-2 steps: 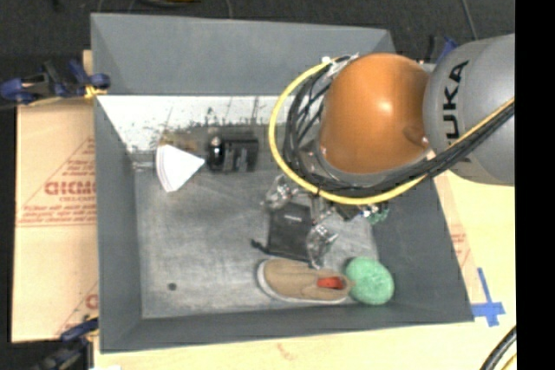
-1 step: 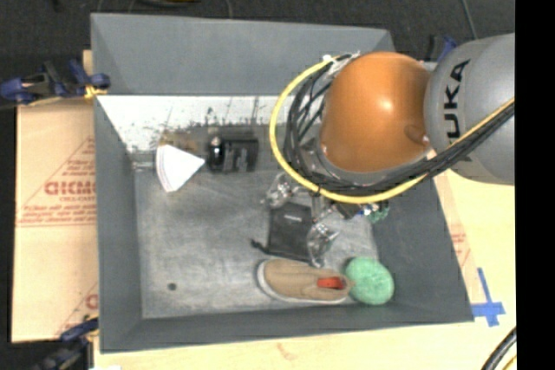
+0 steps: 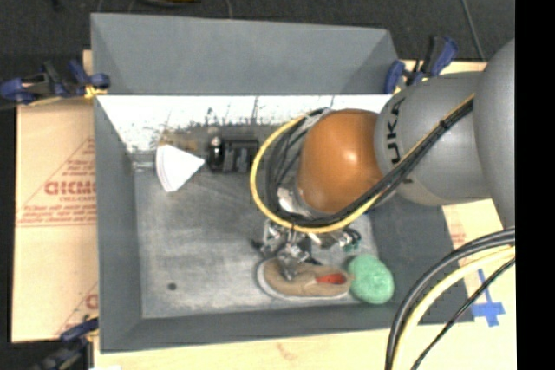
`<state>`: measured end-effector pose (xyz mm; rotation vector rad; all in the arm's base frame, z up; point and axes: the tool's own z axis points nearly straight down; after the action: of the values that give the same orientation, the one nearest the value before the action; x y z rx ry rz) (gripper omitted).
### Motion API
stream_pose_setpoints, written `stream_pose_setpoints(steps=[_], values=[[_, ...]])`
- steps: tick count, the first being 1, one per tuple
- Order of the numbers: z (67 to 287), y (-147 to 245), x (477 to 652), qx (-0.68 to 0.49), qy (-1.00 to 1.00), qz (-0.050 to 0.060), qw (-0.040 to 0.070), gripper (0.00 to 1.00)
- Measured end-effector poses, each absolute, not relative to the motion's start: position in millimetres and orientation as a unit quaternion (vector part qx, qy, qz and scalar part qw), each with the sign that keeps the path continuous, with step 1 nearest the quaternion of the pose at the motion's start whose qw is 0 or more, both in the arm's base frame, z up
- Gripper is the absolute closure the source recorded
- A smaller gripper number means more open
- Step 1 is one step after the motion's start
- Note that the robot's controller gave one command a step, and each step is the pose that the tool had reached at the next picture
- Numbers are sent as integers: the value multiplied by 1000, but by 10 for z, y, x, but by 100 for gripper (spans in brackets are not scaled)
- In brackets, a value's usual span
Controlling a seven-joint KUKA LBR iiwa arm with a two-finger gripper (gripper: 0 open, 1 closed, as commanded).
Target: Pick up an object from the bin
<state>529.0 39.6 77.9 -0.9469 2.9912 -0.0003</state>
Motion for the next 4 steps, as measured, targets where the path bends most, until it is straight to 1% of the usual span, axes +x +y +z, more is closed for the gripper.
stream_pose_setpoints(steps=[1, 2, 3, 4], values=[[779, 396, 5291, -302, 953, 0, 2, 100], [1916, 319, 5205, -282, 959, 0, 1, 100], [1916, 321, 5204, -281, 960, 0, 1, 100], [802, 323, 5209, -283, 959, 0, 9, 0]])
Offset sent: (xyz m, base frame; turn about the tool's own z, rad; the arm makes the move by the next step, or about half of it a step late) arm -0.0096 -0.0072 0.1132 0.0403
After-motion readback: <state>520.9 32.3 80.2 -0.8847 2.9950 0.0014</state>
